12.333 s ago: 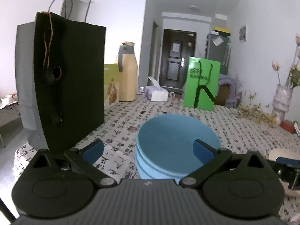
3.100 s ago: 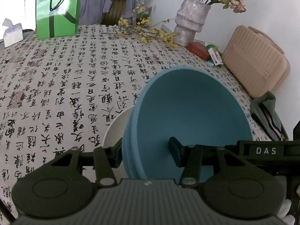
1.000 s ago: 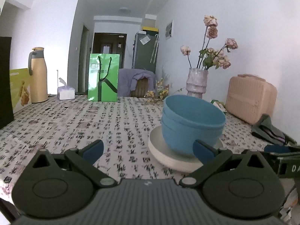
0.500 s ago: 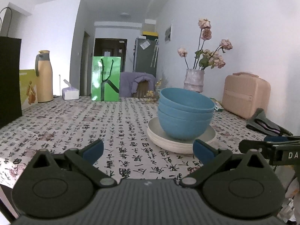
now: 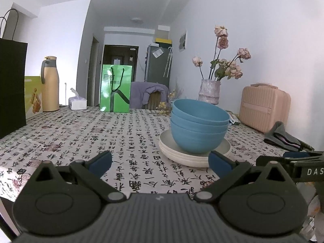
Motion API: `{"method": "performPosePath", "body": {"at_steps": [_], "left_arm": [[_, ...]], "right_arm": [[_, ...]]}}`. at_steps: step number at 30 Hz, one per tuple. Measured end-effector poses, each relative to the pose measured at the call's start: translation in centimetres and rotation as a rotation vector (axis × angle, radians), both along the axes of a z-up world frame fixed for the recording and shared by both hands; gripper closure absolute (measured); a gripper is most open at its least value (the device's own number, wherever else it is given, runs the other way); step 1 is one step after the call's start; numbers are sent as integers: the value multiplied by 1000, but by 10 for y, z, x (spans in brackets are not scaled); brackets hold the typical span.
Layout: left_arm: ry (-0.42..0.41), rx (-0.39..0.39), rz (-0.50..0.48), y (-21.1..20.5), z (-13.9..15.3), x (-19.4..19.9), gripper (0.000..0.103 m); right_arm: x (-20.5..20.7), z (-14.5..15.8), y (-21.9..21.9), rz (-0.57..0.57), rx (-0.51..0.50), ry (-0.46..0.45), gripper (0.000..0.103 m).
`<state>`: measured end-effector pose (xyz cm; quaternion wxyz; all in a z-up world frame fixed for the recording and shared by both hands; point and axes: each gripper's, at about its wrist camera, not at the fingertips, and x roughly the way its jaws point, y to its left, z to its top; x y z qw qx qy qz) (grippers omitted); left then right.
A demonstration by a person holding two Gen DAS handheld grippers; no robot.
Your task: Organize plates and bowls
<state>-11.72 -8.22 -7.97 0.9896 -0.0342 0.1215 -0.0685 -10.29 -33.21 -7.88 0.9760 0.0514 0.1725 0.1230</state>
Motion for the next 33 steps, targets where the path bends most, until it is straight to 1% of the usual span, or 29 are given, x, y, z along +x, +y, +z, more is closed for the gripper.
{"method": "performPosePath", "body": {"at_steps": [17, 33], "left_arm": [[-24, 15, -5, -1, 0, -6, 0], [-23, 12, -5, -1, 0, -6, 0]], "right_arm": [[1, -1, 1, 2, 0, 0, 0], [0, -2, 2, 5, -1, 3, 0]]}}
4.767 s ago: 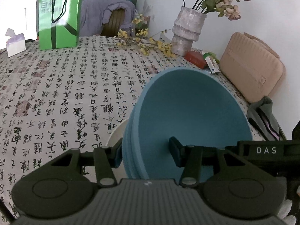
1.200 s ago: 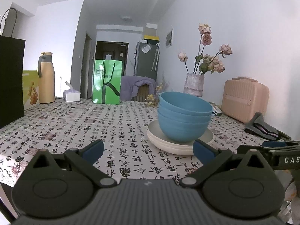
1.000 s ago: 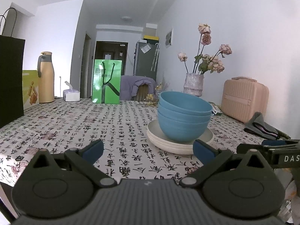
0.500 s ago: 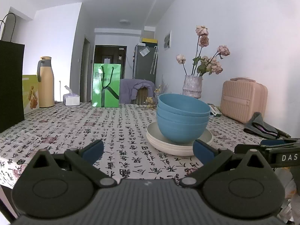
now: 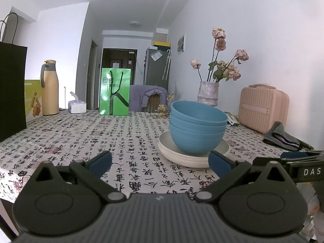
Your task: Organize plates and bowls
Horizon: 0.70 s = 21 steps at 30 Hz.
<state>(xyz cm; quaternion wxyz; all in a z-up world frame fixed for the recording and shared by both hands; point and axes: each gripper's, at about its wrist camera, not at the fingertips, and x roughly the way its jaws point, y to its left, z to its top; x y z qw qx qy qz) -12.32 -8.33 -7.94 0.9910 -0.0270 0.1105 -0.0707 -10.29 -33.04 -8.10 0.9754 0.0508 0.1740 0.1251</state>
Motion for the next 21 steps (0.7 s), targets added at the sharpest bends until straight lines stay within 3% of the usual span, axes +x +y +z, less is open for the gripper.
{"method": "performPosePath", "body": {"at_steps": [21], "left_arm": [[-6, -21, -3, 3, -1, -2, 0]], "right_arm": [[-1, -4, 2, 7, -1, 7, 0]]}}
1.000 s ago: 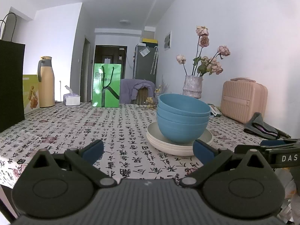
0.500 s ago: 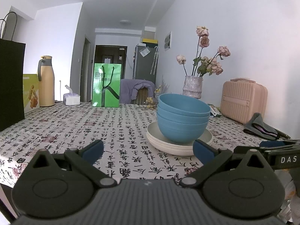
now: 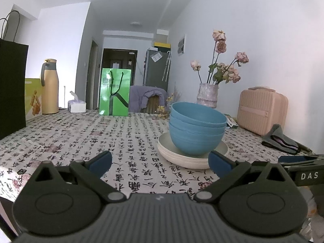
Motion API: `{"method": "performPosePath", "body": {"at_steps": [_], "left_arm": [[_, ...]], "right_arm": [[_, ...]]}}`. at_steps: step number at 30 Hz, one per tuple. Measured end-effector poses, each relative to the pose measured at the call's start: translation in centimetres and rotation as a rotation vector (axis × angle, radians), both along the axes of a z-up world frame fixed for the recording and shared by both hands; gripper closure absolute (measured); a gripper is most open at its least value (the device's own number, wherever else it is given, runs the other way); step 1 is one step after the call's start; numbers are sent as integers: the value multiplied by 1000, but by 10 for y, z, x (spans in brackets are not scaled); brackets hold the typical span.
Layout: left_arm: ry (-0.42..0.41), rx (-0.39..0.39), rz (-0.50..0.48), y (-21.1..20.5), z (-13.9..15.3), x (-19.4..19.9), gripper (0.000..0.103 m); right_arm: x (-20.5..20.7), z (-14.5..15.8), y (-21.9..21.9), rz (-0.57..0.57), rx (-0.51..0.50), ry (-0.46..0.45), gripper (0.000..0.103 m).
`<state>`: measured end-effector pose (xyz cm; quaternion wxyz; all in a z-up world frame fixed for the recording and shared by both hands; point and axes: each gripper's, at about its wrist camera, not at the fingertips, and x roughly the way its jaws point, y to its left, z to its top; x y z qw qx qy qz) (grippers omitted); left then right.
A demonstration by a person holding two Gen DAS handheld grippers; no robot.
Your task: Organize plates and bowls
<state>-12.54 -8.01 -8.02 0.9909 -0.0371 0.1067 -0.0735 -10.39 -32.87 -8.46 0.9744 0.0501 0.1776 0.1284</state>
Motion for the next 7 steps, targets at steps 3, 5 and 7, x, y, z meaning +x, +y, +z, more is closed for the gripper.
{"method": "performPosePath", "body": {"at_steps": [3, 5, 7], "left_arm": [[-6, 3, -4, -1, 0, -2, 0], [-7, 5, -5, -1, 0, -2, 0], [-7, 3, -5, -1, 0, -2, 0]], "right_arm": [[-1, 0, 0, 1, 0, 1, 0], [0, 0, -1, 3, 0, 2, 0], [0, -1, -2, 4, 0, 3, 0]]}}
